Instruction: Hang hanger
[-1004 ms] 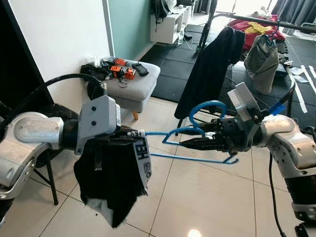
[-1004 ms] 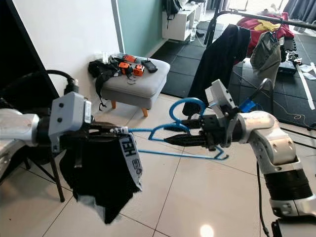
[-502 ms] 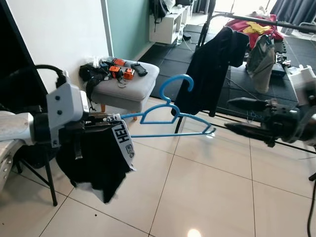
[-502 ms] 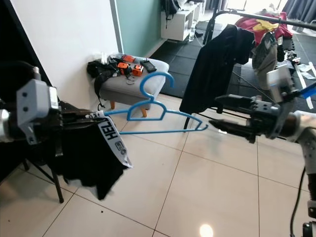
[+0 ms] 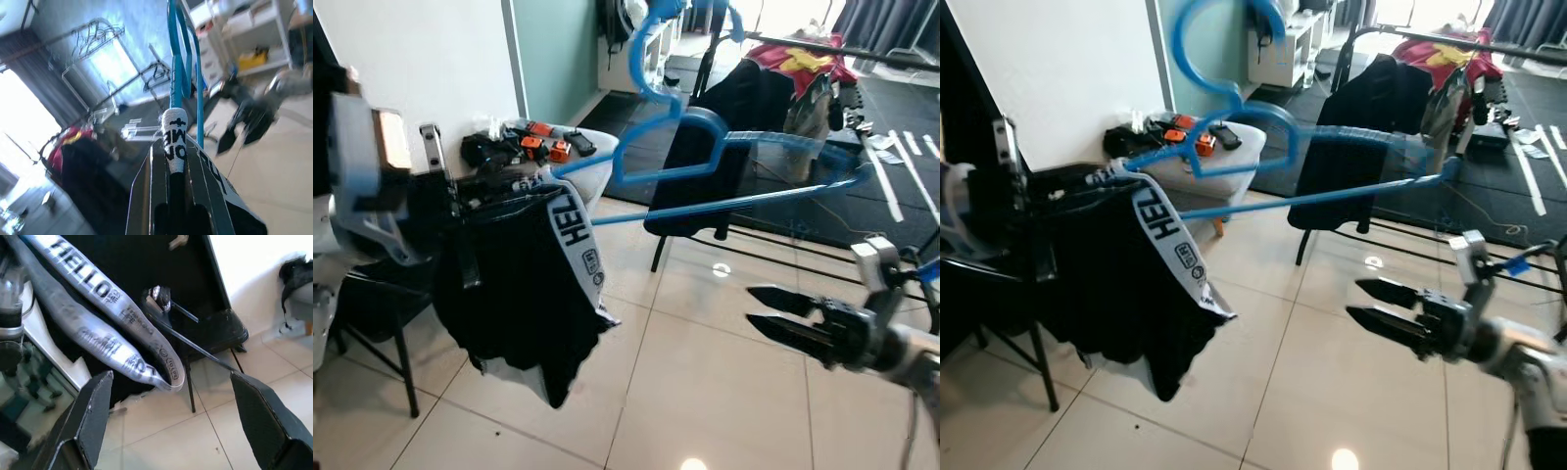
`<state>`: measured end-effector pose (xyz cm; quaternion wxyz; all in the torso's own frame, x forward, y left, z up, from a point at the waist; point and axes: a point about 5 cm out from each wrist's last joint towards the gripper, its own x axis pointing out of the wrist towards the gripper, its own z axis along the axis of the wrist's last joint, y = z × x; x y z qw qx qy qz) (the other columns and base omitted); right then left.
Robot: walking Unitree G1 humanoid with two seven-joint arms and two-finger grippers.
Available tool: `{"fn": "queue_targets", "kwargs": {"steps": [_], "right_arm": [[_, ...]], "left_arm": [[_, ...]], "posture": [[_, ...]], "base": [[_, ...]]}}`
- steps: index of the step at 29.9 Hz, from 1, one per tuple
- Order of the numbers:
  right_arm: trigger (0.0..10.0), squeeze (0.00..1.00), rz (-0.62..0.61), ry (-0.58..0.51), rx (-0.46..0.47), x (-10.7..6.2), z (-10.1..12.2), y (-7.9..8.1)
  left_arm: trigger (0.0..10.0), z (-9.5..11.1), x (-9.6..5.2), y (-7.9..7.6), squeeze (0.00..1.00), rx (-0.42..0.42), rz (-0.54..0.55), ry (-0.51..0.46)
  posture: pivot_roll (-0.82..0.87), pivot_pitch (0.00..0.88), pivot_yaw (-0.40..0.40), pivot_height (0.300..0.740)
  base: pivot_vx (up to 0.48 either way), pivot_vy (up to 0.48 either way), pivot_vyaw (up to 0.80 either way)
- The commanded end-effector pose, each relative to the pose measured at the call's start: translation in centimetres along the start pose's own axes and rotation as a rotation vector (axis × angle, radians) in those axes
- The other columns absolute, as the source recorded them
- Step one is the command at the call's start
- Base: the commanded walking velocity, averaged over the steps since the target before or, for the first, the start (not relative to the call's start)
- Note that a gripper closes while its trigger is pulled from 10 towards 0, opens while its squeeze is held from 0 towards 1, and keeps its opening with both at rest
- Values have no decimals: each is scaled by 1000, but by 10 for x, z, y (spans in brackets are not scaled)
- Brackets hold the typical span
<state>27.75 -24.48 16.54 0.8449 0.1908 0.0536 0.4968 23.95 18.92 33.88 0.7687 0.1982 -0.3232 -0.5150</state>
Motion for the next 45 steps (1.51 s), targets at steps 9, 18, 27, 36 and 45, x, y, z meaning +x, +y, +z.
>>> {"fn": "queue_targets", "kwargs": {"steps": [9,18,27,36,45], "right_arm": [[10000,0,-41,98,36,35,-9,1],[10000,0,127,243,-52,81,-11,36],[10000,0,104,288,-45,91,-17,38],[10000,0,-203,534,-132,92,-41,11],[10000,0,-378,514,-109,80,-37,-9]], "left_arm": [[0,22,22,-10,0,-41,-30,-235],[0,26,38,-10,0,-38,-10,-302],[0,28,41,-11,0,-45,-9,-323],[0,35,42,-8,0,-8,18,-349],[0,44,40,-2,0,37,60,-374]], "posture": [[-51,56,-25,740],[-57,56,-25,740],[-56,58,-28,740],[-53,59,-33,740],[-56,59,-34,740]], "base": [[0,0,0],[0,0,0],[0,0,0],[0,0,0],[0,0,0]]}}
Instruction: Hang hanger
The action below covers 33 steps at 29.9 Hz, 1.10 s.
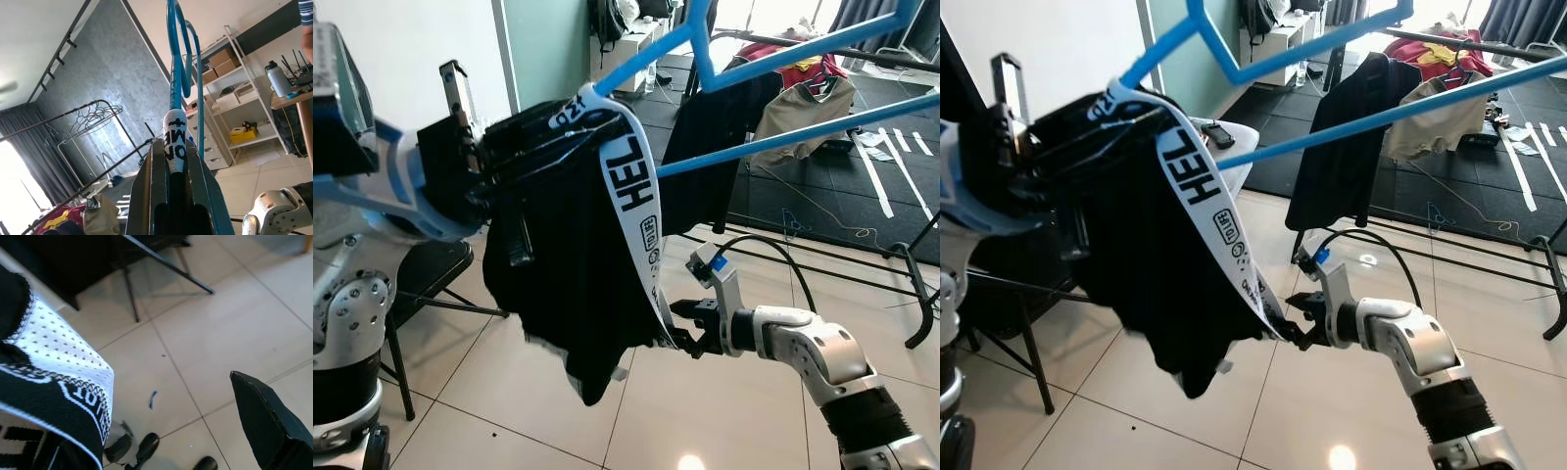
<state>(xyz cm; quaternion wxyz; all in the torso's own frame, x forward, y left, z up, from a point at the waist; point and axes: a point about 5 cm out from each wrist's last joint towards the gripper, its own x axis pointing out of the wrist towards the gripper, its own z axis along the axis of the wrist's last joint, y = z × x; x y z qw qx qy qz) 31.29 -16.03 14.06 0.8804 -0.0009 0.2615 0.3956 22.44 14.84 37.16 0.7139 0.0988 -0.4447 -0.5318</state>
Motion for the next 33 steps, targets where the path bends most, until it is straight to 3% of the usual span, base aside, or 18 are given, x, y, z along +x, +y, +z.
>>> {"fn": "queue_targets", "kwargs": {"steps": [1,3,4,7,10,12,13,14,15,18,20,22,23,33], "right_arm": [[10000,0,-61,15,27,-3,-5,-9],[10000,0,-61,15,27,-3,-5,-9],[0,0,-95,-3,45,-5,-4,-15],[0,0,-119,-65,101,-11,4,-22],[0,0,-145,-215,221,-27,24,-37],[0,0,-145,-215,221,-27,24,-37],[0,0,-144,-310,296,-36,37,-44],[0,0,-144,-310,296,-36,37,-44],[0,0,-132,-387,352,-45,49,-49],[0,0,-118,-447,385,-53,58,-52],[0,0,-138,-532,423,-67,71,-61],[0,0,-138,-532,423,-67,71,-61],[0,0,-214,-596,433,-79,81,-73],[0,0,-300,-644,482,-85,83,-85]], "left_arm": [[0,11,1,3,0,57,20,-42],[0,11,1,3,0,57,20,-42],[0,12,1,3,0,68,22,-29],[0,7,-3,4,0,93,26,26],[0,-10,-14,3,0,146,13,175],[0,-10,-14,3,0,146,13,175],[0,-21,-22,1,0,170,9,252],[0,-21,-22,1,0,170,9,252],[0,-31,-28,-1,0,199,4,322],[0,-39,-34,-3,0,225,-2,380],[0,-49,-44,-7,0,265,-6,455],[0,-49,-44,-7,0,265,-6,455],[0,-54,-54,-14,0,293,-18,500],[0,-55,-60,-24,0,334,-34,526]], "posture": [[-56,59,-34,740],[-56,59,-34,740],[-55,60,-34,740],[-55,62,-34,740],[-59,64,-32,740],[-59,64,-32,740],[-62,64,-31,740],[-62,64,-31,740],[-63,66,-31,740],[-63,65,-30,740],[-63,65,-29,740],[-63,65,-29,740],[-67,68,-26,740],[-57,70,-27,740]], "base": [[0,0,0],[0,0,0],[0,0,0],[0,0,0],[0,0,0],[0,0,0],[0,0,0],[0,0,0],[0,0,0],[0,0,0],[0,0,0],[0,0,0],[0,0,0],[0,0,0]]}}
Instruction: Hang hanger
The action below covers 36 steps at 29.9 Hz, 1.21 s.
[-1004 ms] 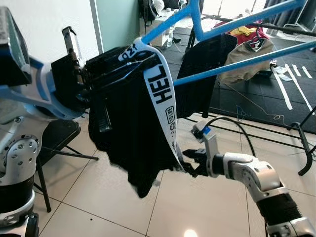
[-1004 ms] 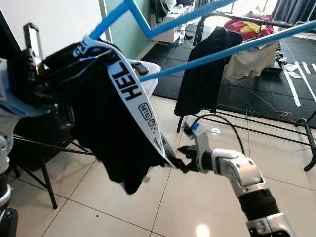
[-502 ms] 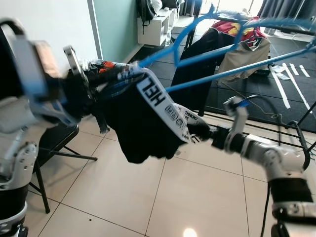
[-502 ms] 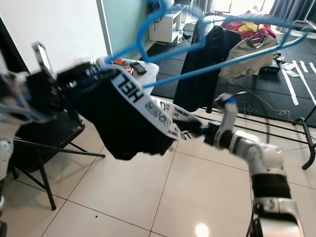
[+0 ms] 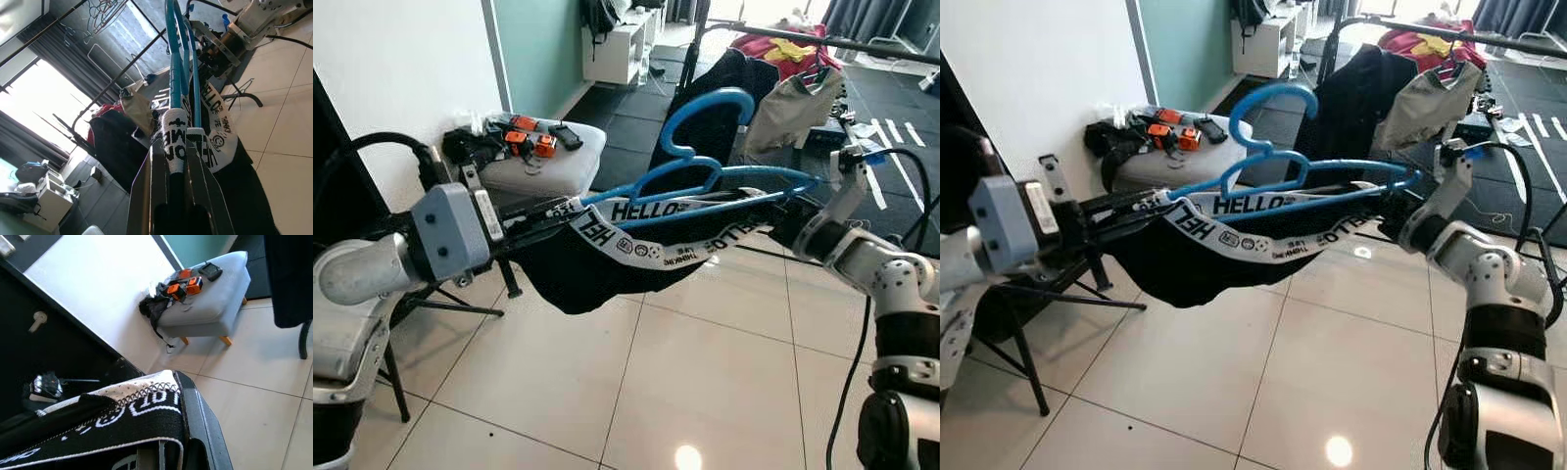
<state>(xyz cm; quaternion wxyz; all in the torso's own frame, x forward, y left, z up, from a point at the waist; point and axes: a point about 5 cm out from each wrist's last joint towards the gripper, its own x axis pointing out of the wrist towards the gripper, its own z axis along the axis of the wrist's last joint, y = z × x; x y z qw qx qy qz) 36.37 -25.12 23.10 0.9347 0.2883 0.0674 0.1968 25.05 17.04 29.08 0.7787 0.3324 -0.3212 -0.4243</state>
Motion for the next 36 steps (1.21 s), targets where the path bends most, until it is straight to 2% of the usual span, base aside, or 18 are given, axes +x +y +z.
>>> {"fn": "queue_targets", "kwargs": {"steps": [1,3,5,8,11,12,13,14,16,20,25,30,33,36], "right_arm": [[0,0,-43,-40,0,-4,7,-6],[0,0,-93,-63,23,-3,9,-11],[0,0,-93,-63,23,-3,9,-11],[0,0,-116,-76,32,-2,12,-13],[0,0,-116,-76,32,-2,12,-13],[0,0,-119,-79,34,-2,13,-14],[0,0,-119,-79,34,-2,13,-14],[0,0,-121,-79,35,-1,13,-14],[0,0,-121,-79,35,-1,13,-14],[0,0,-134,-81,32,0,13,-16],[0,0,-138,-76,30,2,11,-17],[0,0,-138,-69,30,4,9,-17],[0,0,-133,-51,24,6,6,-15],[0,0,-133,-47,23,6,5,-16]], "left_arm": [[0,4,-2,0,0,49,-14,13],[0,3,-4,-2,0,107,-18,39],[0,3,-4,-2,0,107,-18,39],[0,-2,-6,-3,0,173,-39,90],[0,-2,-6,-3,0,173,-39,90],[0,-6,-6,-5,0,207,-53,121],[0,-6,-6,-5,0,207,-53,121],[0,-16,-8,-10,0,230,-91,184],[0,-16,-8,-10,0,230,-91,184],[0,-36,-17,-20,0,222,-187,312],[0,-43,-20,-22,0,217,-198,363],[0,-46,-22,-21,0,225,-183,395],[0,-45,-22,-11,0,233,-92,388],[0,-45,-22,-9,0,235,-75,382]], "posture": [[-57,70,-27,740],[-55,66,-29,740],[-55,66,-29,740],[-55,64,-29,740],[-55,64,-29,740],[-57,63,-29,740],[-57,63,-29,740],[-61,67,-26,740],[-61,67,-26,740],[-63,72,-26,740],[-62,75,-28,740],[-62,78,-30,740],[-63,78,-31,740],[-63,78,-31,740]], "base": [[0,0,0],[0,0,0],[0,0,0],[0,0,0],[0,0,0],[0,0,0],[0,0,0],[0,0,0],[0,0,0],[0,0,0],[0,0,0],[0,0,0],[0,0,0],[0,0,0]]}}
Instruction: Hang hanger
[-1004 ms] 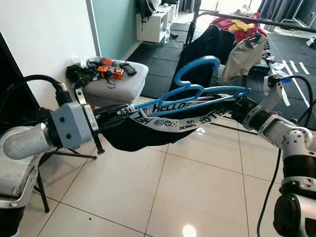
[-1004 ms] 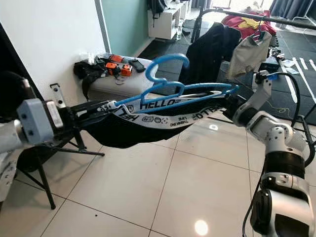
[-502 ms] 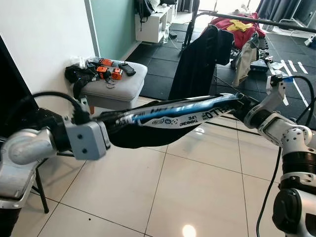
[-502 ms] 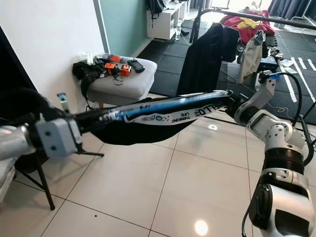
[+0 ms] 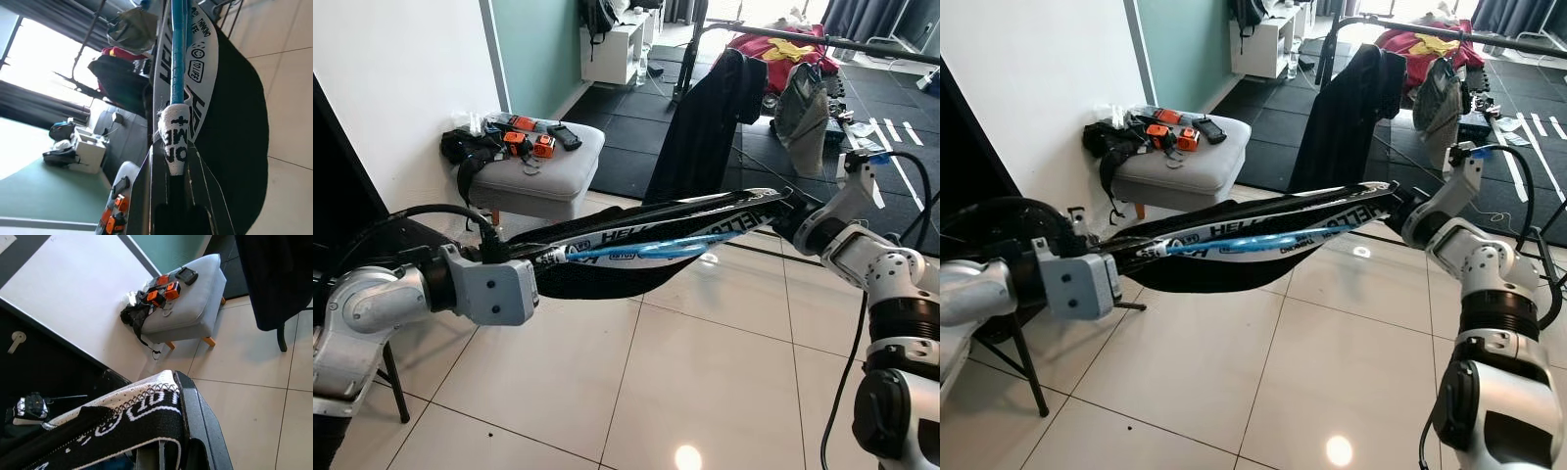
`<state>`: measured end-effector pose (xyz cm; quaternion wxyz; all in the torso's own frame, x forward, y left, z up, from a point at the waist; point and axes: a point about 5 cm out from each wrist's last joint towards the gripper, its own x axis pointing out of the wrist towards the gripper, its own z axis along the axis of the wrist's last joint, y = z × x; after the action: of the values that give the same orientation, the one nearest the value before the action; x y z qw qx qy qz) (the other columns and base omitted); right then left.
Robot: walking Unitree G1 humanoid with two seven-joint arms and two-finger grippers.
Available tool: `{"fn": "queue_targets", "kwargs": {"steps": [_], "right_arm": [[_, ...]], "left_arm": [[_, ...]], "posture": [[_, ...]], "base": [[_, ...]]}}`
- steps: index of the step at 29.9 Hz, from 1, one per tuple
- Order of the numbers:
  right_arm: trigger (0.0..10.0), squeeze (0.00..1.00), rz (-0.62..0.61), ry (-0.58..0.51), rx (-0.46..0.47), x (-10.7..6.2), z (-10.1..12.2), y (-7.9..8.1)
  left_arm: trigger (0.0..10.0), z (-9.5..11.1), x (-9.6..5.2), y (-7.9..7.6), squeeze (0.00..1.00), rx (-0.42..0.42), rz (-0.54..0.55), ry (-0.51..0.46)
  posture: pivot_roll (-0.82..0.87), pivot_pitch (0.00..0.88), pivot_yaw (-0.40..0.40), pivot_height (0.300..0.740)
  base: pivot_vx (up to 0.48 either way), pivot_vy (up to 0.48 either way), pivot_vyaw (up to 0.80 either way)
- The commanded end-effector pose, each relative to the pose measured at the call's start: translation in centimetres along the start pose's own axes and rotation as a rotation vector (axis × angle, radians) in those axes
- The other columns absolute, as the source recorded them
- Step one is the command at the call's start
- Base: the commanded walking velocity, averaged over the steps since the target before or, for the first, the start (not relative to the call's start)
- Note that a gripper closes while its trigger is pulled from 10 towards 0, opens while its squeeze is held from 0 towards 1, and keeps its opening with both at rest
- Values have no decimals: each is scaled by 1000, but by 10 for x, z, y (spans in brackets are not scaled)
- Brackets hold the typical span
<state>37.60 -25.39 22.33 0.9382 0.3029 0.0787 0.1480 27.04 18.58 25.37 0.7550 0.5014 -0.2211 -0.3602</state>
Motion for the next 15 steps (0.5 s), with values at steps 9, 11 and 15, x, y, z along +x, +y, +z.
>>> {"fn": "queue_targets", "kwargs": {"steps": [9,11,15], "right_arm": [[0,0,-52,-4,-25,-5,1,-11],[0,0,-53,-3,-26,-5,0,-11],[0,0,-53,-2,-27,-5,0,-11]], "left_arm": [[0,3,-20,25,0,-21,117,-25],[0,3,-22,25,0,-19,118,-21],[0,2,-23,25,0,-9,110,-4]], "posture": [[-60,80,-31,740],[-60,80,-31,740],[-59,80,-31,740]], "base": [[0,0,0],[0,0,0],[0,0,0]]}}
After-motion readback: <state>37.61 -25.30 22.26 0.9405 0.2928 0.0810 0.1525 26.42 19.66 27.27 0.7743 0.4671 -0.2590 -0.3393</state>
